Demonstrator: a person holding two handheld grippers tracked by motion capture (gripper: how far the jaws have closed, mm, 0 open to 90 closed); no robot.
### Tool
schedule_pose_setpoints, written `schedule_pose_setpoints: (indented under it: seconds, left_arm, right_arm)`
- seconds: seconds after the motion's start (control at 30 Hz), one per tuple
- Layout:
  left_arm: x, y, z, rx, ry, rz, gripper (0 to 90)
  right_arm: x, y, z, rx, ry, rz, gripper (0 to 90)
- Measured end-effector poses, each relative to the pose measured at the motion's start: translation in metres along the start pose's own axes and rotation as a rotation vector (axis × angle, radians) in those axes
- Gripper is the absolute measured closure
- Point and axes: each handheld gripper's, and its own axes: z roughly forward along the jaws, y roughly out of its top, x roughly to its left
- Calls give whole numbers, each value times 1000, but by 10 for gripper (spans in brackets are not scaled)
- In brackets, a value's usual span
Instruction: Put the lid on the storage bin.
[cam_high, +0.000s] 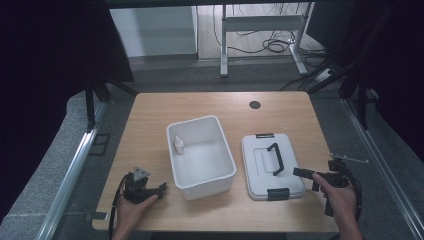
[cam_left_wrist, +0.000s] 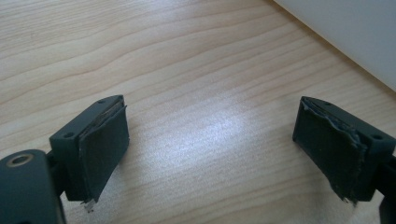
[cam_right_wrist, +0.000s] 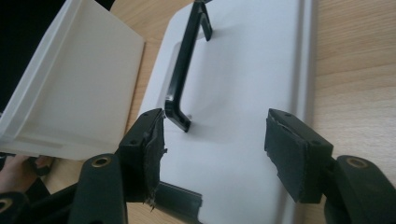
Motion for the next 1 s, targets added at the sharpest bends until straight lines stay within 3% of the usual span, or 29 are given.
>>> schedule_pose_setpoints:
  seconds: [0.3, 0.53, 0.67, 1.0]
  left_arm:
    - [1, -1, -1, -6, -13, 17, 145]
    - [2, 0, -1, -6, -15, 19, 143]
    - [2, -1, -1, -6, -15, 19, 143]
    - [1, -1, -1, -6, -13, 17, 144]
  right_arm:
    - [-7, 3, -5, 2, -48, 5, 381]
    - [-1, 4, 3, 31, -50, -13, 381]
    - [-5, 4, 3, 54, -63, -11, 381]
    - [-16, 3, -5, 36, -66, 17, 381]
